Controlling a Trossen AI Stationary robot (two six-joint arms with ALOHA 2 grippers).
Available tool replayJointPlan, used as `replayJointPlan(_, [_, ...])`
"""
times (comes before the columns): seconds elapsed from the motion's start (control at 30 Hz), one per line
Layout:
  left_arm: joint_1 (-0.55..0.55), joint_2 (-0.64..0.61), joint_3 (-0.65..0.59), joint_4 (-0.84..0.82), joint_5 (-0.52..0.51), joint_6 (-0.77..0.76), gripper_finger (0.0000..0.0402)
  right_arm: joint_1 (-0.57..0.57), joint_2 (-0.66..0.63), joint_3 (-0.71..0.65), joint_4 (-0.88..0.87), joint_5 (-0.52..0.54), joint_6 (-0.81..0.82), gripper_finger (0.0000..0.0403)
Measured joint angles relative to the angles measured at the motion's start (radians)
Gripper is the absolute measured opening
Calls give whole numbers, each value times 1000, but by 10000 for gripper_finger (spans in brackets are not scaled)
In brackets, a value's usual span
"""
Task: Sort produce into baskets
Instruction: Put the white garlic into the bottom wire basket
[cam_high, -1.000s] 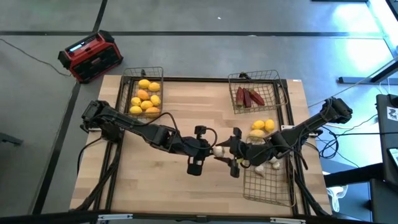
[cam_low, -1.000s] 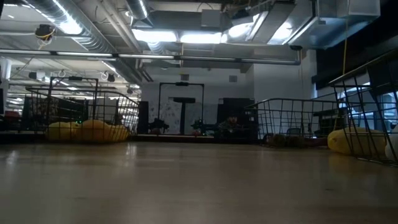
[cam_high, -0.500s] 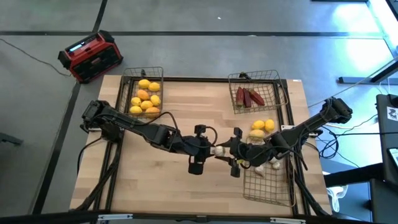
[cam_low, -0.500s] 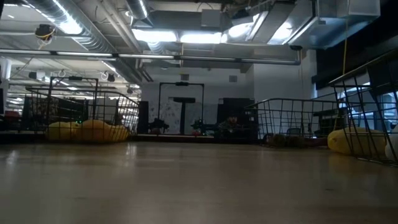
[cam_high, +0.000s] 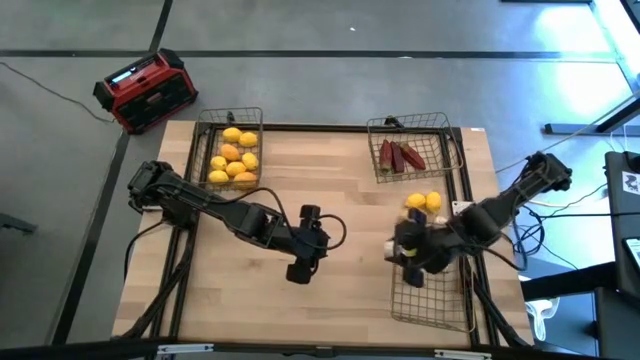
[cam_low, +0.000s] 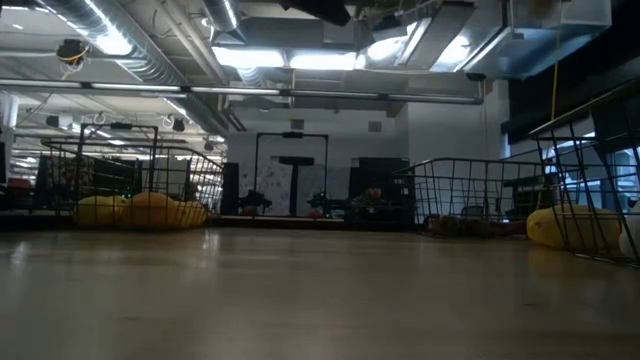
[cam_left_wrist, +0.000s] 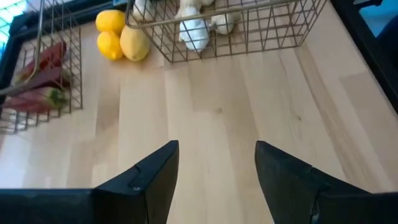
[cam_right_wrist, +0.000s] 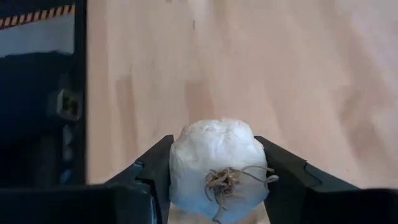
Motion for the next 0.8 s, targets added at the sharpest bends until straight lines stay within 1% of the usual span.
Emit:
replayJointPlan(0.13, [0,0,0,-5,0,-16,207,64,-2,34,-135,-53,180,179])
replayJointPlan(0.27, [0,0,0,3,0,-20,207,141,-2,39,-209,-114,368,179])
replayJointPlan(0.37, [0,0,0,1,0,-27,207,198,10,39,-254,-118,507,179])
replayJointPlan(0.47, [0,0,0,1,1,-32,207,240,31,39,-283,-119,603,179])
replayJointPlan(0.6, [0,0,0,1,1,-32,208,263,75,39,-290,-118,644,179])
replayJointPlan(0.7, [0,0,0,1,1,-33,208,260,114,39,-290,-118,642,179])
replayJointPlan(0.8, [0,0,0,1,1,-34,208,249,154,38,-289,-118,607,179])
